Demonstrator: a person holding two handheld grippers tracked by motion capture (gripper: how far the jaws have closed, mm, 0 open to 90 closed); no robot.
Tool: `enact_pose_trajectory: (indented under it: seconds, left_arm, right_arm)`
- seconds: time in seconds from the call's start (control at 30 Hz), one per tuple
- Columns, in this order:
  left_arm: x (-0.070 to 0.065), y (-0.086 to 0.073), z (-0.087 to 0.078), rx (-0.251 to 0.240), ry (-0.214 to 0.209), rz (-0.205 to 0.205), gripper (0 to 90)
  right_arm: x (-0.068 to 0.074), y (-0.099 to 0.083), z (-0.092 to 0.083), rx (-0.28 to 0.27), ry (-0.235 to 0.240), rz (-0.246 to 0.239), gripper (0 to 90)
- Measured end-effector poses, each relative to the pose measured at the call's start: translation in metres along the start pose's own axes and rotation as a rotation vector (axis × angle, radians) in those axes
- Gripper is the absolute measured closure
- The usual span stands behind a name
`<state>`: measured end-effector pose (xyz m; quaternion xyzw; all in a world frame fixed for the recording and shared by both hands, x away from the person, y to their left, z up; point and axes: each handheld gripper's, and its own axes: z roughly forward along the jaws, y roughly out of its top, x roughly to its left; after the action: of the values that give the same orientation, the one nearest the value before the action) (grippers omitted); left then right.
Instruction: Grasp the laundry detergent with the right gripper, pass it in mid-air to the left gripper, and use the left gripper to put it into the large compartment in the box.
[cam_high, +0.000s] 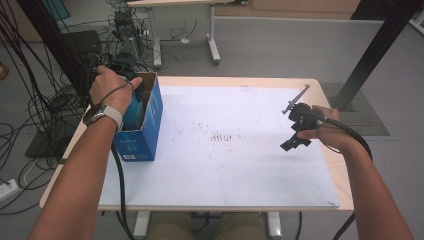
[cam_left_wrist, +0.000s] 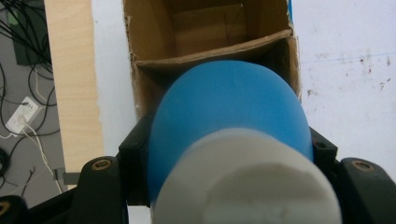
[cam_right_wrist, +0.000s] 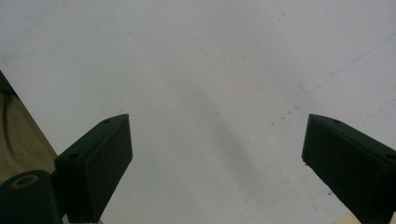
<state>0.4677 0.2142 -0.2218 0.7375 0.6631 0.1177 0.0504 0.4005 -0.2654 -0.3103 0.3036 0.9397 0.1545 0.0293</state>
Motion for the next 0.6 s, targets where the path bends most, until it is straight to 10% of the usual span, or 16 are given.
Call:
enact_pose_trajectory:
  seconds: [0.6]
  left_arm:
    - [-0.001,-0.004,0.014,-0.003,0.006,0.004,37.8]
  right_arm:
    - [0.0,-0.002,0.001,-0.001,0.001,0.004,8.4]
